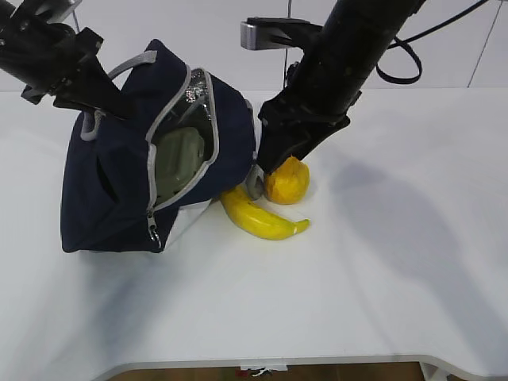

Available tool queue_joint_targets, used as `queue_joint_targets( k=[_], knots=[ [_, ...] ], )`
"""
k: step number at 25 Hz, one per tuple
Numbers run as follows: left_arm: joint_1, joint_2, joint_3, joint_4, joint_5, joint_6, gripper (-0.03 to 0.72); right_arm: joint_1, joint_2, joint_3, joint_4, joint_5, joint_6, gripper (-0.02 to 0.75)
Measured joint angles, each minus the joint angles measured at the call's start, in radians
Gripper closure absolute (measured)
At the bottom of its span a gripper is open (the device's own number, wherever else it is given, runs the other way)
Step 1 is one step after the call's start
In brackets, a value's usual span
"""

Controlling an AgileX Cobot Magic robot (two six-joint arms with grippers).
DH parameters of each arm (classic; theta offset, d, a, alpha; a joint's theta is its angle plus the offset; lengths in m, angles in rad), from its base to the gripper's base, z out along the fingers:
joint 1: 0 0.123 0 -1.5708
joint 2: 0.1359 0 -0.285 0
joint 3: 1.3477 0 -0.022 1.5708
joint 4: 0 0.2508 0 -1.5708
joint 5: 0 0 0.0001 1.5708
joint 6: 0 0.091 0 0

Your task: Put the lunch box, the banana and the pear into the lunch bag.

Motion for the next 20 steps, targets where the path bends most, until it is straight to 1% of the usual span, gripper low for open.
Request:
queue_joint_targets(
  k=[3,8,12,17,20],
  knots=[
    [0.000,0.000,0.000,0.004,0.004,0.000,0.687,0.006,0.002,0.000,0.002,-0.002,-0.062,0.230],
    [0.000,0.000,0.000,0.031,0.006,0.000,0.687,0.049,0.053,0.000,0.000,-0.016,-0.079,0.218],
    [0.000,0.000,-0.001,0.043,0.014,0.000,0.687,0.076,0.097,0.001,-0.041,-0.070,-0.081,0.207],
    [0.000,0.000,-0.001,0.048,0.016,0.000,0.687,0.078,0.128,0.001,-0.074,-0.150,-0.083,0.206],
    [0.000,0.000,-0.001,0.048,0.018,0.000,0.687,0.078,0.153,0.001,-0.078,-0.167,-0.083,0.206]
  ],
)
